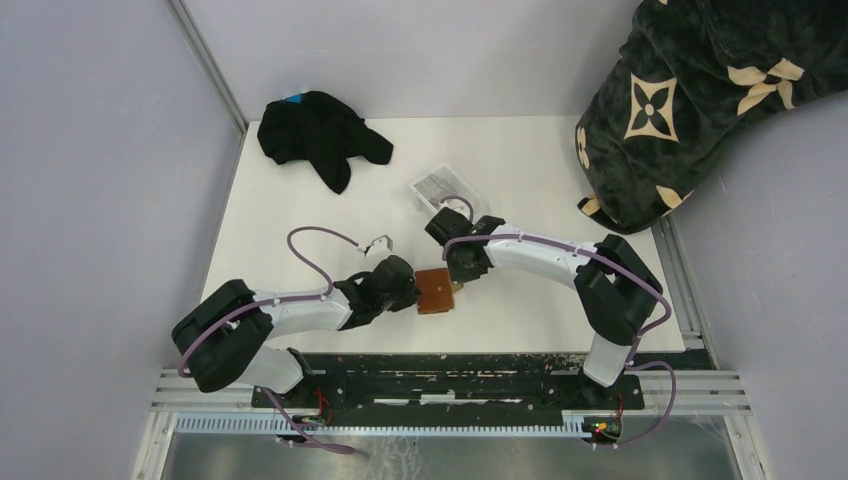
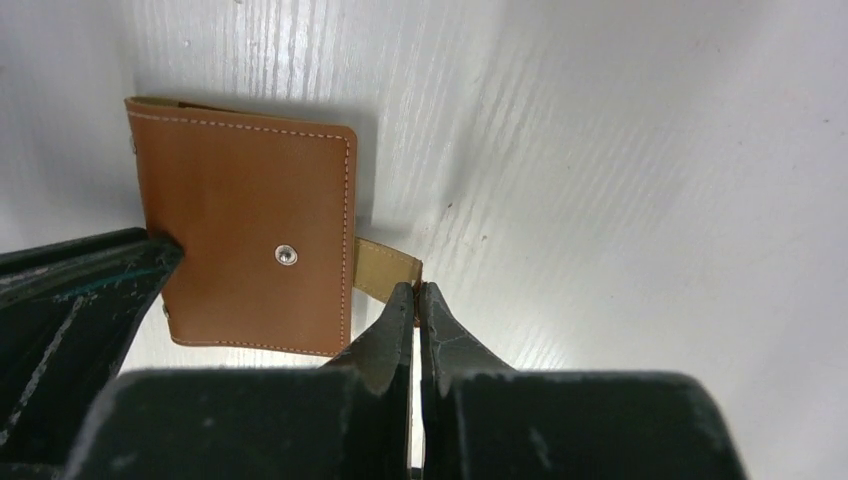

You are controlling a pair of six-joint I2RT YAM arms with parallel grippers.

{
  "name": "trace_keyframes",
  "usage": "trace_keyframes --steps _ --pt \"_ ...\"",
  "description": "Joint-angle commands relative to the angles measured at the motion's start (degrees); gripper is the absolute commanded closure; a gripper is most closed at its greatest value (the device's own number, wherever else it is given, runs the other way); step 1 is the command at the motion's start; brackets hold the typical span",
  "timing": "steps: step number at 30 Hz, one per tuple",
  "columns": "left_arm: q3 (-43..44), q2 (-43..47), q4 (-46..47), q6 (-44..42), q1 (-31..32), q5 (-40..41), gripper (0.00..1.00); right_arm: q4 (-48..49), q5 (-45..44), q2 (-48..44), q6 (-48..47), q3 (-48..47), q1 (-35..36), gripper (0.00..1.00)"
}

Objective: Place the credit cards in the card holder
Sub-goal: Open the card holder at the center of the board.

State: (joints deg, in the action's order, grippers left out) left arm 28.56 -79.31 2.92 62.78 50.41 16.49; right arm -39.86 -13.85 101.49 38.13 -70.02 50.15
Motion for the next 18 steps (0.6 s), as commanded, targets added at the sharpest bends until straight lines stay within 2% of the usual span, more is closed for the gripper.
trace_keyframes --steps 1,10,18 --pt "3.4 -2.7 -2.8 -5.9 -2.7 3.6 0.82 -0.1 1.7 -1.2 -3.5 -3.8 -2.5 0.99" --pt "10.0 -8.9 -0.5 -11.1 -9.6 0.8 0.80 0.5 3.1 5.5 -6.7 -10.1 -6.7 0.99" --pt "11.8 -7.5 0.5 -13.6 -10.9 -0.3 0.59 1.2 3.4 9.8 -8.8 -12.8 -9.2 0.99"
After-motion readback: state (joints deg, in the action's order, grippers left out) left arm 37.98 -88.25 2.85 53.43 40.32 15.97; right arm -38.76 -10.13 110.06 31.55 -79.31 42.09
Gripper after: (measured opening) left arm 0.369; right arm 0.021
